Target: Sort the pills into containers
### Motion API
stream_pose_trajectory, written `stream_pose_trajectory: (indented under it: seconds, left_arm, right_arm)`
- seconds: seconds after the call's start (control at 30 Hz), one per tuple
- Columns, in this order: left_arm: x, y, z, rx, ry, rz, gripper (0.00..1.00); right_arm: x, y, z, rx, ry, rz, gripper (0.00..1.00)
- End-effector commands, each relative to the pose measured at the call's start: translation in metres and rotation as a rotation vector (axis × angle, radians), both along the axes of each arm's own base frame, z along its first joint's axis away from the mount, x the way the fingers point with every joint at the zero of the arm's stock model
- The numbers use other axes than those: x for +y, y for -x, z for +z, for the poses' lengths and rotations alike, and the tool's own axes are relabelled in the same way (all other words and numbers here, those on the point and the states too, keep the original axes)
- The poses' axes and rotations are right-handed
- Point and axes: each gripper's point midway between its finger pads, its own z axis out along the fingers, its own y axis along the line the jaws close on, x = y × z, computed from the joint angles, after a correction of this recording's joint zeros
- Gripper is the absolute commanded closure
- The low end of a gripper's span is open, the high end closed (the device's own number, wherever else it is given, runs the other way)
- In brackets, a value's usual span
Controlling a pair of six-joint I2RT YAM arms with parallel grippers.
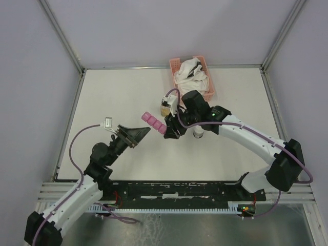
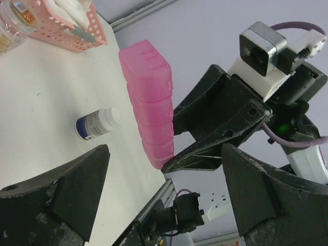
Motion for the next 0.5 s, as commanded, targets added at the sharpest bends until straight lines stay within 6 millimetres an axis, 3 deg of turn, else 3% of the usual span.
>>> stream_pose_trajectory:
  seconds: [0.0,0.2,0.3,0.47]
  left_arm:
    - [-0.007,-0.019,0.041,-0.044,0.035,0.099,0.04]
    - [-0.029,-0.042,0.003,0.152,-0.083,0.204,0.07]
    - [-0.041,-0.047,-0.008,0.206,-0.121,0.232,0.15]
    - [-0.053,-0.053,-0.015,0.243,-0.140,0.254,0.21]
  right_arm:
    - [-0.007,-0.013,0.004,-0.099,0.028,-0.020,0.77]
    - [-0.016,-0.019,-0.002,-0.143,0.071,-0.049,0.77]
    - [-0.018,-0.023,-0.002,-0.169,0.090,-0.058,0.77]
    - [-0.015,-0.020,-0.004,-0.187,0.109,-0.045,0.77]
